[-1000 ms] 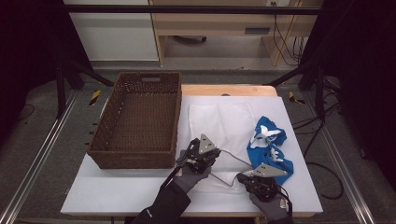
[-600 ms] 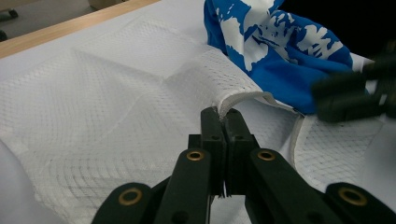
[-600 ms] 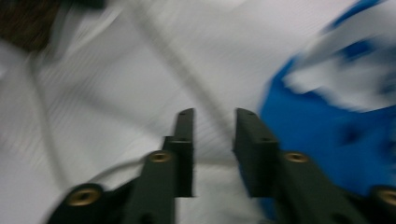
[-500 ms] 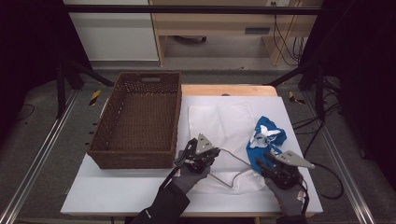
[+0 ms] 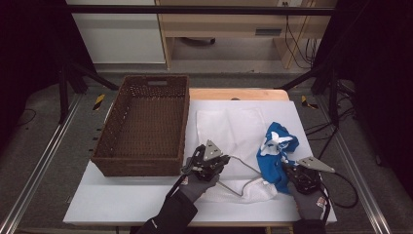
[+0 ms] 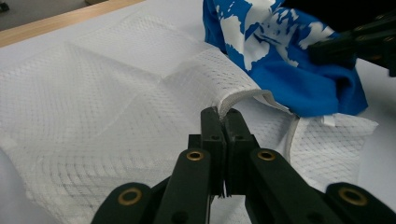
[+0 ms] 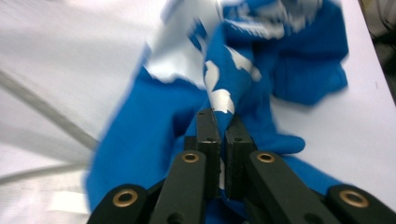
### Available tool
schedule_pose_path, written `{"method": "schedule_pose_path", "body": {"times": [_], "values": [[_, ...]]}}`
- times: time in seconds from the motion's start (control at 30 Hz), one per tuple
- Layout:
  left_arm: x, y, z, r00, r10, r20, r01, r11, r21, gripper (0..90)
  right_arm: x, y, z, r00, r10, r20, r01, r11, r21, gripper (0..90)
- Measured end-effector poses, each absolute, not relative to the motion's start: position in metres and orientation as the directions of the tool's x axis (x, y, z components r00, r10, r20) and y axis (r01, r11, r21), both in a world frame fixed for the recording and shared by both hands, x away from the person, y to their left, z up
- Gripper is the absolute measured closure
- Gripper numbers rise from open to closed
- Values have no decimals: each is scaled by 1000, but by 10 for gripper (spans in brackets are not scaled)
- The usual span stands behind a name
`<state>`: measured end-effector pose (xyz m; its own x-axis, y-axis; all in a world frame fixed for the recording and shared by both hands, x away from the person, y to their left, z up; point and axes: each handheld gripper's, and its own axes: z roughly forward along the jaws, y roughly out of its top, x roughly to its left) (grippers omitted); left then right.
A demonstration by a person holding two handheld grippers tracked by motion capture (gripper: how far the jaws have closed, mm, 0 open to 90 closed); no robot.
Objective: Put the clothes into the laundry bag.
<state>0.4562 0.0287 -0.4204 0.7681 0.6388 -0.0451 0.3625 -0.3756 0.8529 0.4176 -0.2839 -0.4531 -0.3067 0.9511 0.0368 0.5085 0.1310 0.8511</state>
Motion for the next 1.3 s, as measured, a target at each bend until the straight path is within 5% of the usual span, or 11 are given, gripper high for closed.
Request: {"method": "schedule_pose_path", "body": {"times": [0.2, 0.47, 0.97, 1.3], "values": [[458, 28, -420, 758, 649, -58, 378, -366, 850, 886, 390, -267, -412, -471, 881, 40, 362, 152, 920, 883], [459, 27, -418, 750, 658, -67, 391, -360, 847, 886, 383, -219, -407, -634, 770, 69, 332, 191, 924, 878], [457, 28, -422, 754, 653, -73, 392, -358, 847, 886, 421, -149, -477, -647, 760, 66, 482, 340, 807, 788], [458, 34, -426, 745, 663, -77, 399, -351, 847, 885, 403, -170, -449, -664, 740, 107, 436, 267, 860, 621]]}}
